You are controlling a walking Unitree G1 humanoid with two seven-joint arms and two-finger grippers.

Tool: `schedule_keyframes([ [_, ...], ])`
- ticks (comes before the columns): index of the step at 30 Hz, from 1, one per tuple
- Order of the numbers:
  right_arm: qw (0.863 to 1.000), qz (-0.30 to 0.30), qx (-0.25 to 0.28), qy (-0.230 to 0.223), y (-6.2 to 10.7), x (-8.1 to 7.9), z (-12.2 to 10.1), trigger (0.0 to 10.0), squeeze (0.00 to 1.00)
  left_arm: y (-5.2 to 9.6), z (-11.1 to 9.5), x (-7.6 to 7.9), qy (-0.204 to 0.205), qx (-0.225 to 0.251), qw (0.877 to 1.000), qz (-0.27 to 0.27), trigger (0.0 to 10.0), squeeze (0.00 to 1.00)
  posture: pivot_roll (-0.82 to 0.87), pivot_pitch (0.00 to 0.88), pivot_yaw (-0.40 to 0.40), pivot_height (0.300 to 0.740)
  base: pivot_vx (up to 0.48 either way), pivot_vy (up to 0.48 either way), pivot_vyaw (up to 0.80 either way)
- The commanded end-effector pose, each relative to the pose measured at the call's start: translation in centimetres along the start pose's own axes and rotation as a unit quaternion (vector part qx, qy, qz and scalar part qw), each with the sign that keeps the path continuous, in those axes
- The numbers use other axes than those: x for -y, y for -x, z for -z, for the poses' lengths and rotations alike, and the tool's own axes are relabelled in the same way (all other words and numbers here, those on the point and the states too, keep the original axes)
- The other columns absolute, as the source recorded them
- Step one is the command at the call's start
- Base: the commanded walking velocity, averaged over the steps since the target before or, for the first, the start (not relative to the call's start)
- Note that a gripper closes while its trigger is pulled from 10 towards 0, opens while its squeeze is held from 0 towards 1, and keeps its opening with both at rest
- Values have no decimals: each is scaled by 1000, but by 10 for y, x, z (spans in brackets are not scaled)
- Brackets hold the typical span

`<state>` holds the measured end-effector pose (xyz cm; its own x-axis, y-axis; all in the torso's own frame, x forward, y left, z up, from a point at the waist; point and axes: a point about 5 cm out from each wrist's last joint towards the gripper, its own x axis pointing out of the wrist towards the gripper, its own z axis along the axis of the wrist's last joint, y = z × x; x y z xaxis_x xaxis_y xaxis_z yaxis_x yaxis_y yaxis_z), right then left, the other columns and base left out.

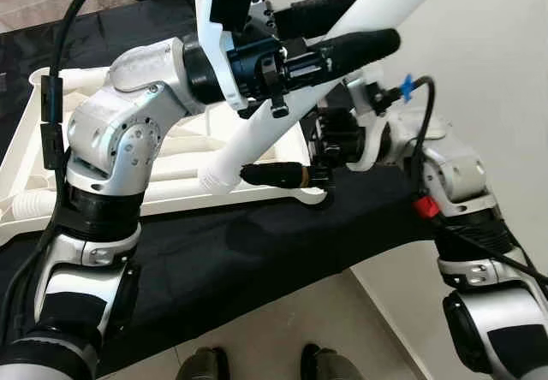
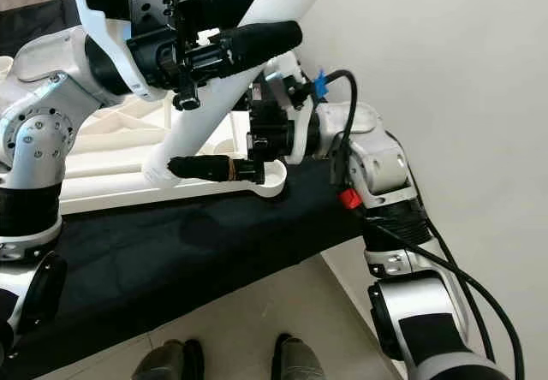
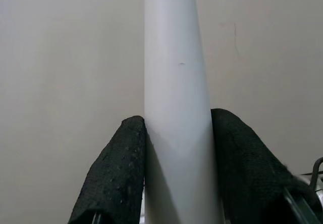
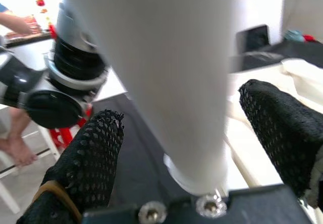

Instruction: Building children table

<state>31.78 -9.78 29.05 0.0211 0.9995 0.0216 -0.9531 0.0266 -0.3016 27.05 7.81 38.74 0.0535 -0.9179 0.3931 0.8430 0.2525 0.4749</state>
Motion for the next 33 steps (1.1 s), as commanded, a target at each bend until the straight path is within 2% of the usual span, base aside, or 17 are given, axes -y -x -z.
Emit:
schedule_keyframes([
  [1, 1000, 13, -10, -1, 3, 0, 5, 10000, 0, 5, -8, 1, -12, 3, 1000, -2, 0, 0, -38, 152, -21, 740, 0, 0, 0],
  [3, 1000, 22, -9, -2, 5, 1, 6, 10000, 0, 7, -9, 0, -13, 4, 1000, -6, 0, 0, -38, 152, -21, 740, 0, 0, 0],
  [4, 999, 32, 28, -9, 7, 1, 0, 10000, 0, 10, -9, -4, -13, 7, 1000, -15, 0, 0, -44, 155, -21, 740, 0, 0, 0],
  [9, 997, 41, 67, -13, 4, 0, -6, 10000, 0, 11, -9, -6, -10, 10, 1000, -21, 0, 0, -44, 155, -20, 740, 0, 0, 0],
  [10, 995, 44, 92, -15, -1, 0, -10, 10000, 0, 10, -7, -7, -6, 12, 1000, -26, 0, 0, -43, 157, -18, 740, 0, 0, 0],
  [11, 995, 44, 92, -15, -1, 0, -10, 10000, 0, 10, -7, -7, -6, 12, 1000, -26, 0, 0, -43, 157, -18, 740, 0, 0, 0],
  [12, 991, 32, 128, -23, -12, -5, -13, 10000, 0, 8, -3, -10, 0, 15, 999, -32, 0, 0, -35, 161, -18, 740, 0, 0, 0],
  [14, 990, 23, 138, -26, -16, -8, -13, 10000, 0, 8, -2, -10, 2, 15, 999, -34, 0, 0, -35, 161, -18, 740, 0, 0, 0],
  [17, 989, 1, 148, -30, -23, -14, -13, 10000, 0, 7, -1, -10, 5, 15, 999, -36, 0, 0, -29, 163, -19, 740, 0, 0, 0],
  [24, 988, -8, 152, -29, -36, -15, -14, 10000, 0, 7, -1, -10, 6, 17, 999, -37, 0, 0, -29, 164, -22, 740, 0, 0, 0],
  [30, 991, -32, 125, -21, -55, -20, -7, 10000, 0, 5, -1, -11, 5, 23, 999, -36, 0, 0, -26, 165, -25, 740, 0, 0, 0],
  [33, 990, -46, 129, -21, -63, -20, -7, 10000, 0, 4, -2, -11, 5, 24, 999, -34, 0, 0, -22, 166, -25, 740, 0, 0, 0],
])
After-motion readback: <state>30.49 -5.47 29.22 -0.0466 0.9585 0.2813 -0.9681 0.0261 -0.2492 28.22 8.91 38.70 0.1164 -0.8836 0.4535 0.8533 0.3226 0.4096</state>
